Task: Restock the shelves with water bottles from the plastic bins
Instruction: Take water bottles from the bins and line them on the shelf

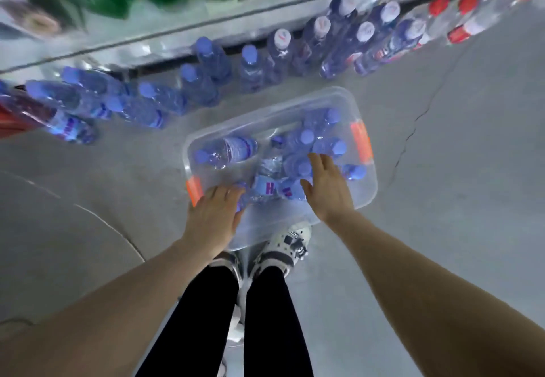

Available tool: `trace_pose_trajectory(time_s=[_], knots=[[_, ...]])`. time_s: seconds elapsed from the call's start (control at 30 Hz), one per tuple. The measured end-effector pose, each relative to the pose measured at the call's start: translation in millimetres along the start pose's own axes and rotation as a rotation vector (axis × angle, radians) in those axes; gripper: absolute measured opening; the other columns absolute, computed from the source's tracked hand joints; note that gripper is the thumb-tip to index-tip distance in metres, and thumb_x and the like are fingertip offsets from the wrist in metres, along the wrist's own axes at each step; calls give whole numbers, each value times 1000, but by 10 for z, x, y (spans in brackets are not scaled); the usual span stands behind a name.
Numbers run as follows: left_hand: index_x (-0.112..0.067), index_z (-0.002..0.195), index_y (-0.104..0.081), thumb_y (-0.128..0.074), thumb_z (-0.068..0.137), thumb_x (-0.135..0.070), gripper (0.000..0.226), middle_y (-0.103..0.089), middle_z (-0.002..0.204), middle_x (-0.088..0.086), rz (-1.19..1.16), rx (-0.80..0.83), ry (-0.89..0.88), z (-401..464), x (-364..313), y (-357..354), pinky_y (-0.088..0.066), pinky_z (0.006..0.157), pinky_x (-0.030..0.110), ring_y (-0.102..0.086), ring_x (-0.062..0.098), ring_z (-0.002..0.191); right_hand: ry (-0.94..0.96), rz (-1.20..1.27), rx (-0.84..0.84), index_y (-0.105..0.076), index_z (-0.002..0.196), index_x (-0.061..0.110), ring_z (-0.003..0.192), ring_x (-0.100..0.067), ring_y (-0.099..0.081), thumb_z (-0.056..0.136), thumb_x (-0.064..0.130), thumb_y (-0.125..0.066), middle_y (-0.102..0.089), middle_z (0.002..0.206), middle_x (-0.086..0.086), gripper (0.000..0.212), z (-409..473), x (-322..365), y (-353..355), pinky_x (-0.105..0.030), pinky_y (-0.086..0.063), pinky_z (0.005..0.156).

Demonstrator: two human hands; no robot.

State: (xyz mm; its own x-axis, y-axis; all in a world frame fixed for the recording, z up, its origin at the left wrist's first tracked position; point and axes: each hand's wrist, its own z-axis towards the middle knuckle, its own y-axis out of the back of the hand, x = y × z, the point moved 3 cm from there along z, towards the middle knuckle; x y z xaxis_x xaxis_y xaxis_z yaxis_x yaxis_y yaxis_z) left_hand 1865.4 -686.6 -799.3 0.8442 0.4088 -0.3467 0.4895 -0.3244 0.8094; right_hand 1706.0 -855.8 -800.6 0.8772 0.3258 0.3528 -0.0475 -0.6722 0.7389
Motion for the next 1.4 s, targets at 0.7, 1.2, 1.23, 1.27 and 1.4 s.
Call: trace_pose_trajectory(time_s=[0.7,1.2,1.23,1.27,1.4], knots=[[-19,127,-55,-50,96,-27,33,-62,124,3,-86,420,162,212,-82,542,-41,92,29,-58,24,114,-23,257,52,-50,128,12,94,-36,-59,96,21,-59,-63,107,-12,35,-221,123,851,-29,-31,71],[-22,143,-36,-87,67,-29,92,-48,135,-9,-544,77,-51,-926,-2443,4556,-40,95,18,-51,9,119,489,113,38,-56,100,13,72,-9,-49,90,35,-69,-59,87,-3,27,-2088,1857,5848,-25,-43,70],[-25,141,-37,-89,65,-28,92,-51,132,-11,-609,28,-88,-985,-2631,4784,-42,95,18,-54,4,116,522,113,7,-57,102,14,74,-10,-50,90,36,-69,-60,89,-2,28,-2190,1975,6128,-23,-42,70],[-28,139,-37,-90,64,-27,91,-53,131,-13,-667,-33,-109,-1028,-2804,4993,-45,96,19,-56,0,114,549,124,-21,-58,105,17,79,-13,-55,89,41,-68,-63,93,-2,30,-2291,2095,6382,-24,-45,74],[-27,127,-45,-87,66,-35,75,-61,117,-15,-725,-333,-41,-1209,-3347,5794,-49,88,26,-60,6,102,680,246,-197,-55,105,21,82,-22,-66,74,69,-62,-67,92,-11,57,-2718,2566,7121,-42,-51,71]])
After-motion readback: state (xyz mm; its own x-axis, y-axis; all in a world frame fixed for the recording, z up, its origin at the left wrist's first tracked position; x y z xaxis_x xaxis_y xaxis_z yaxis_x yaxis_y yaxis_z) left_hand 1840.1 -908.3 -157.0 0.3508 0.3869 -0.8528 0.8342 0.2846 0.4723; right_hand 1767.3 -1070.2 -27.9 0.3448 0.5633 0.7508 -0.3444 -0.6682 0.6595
